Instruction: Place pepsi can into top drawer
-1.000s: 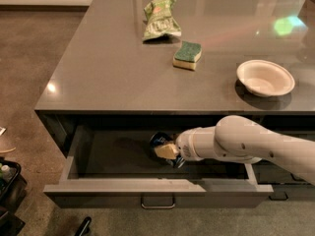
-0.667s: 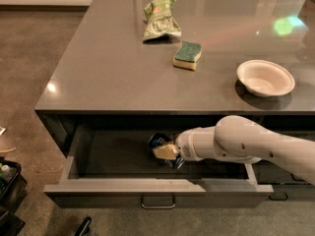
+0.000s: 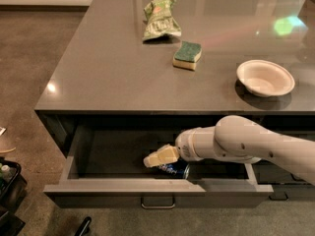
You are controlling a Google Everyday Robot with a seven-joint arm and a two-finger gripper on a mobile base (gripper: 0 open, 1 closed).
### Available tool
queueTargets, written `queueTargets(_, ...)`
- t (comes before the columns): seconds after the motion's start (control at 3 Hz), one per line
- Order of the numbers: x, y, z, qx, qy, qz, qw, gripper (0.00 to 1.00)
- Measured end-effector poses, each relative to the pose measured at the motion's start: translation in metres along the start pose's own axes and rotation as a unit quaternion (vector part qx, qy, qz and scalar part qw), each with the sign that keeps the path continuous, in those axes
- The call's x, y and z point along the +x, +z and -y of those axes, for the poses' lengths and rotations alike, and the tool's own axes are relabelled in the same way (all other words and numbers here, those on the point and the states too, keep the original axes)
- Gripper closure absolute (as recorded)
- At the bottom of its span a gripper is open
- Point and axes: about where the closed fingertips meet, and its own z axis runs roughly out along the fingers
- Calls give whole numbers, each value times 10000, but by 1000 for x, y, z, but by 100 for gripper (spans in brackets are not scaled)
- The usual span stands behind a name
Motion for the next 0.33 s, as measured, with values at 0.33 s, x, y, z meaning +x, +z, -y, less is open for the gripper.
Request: queueTargets(0.33, 0, 0, 0, 0, 0, 0, 10000, 0)
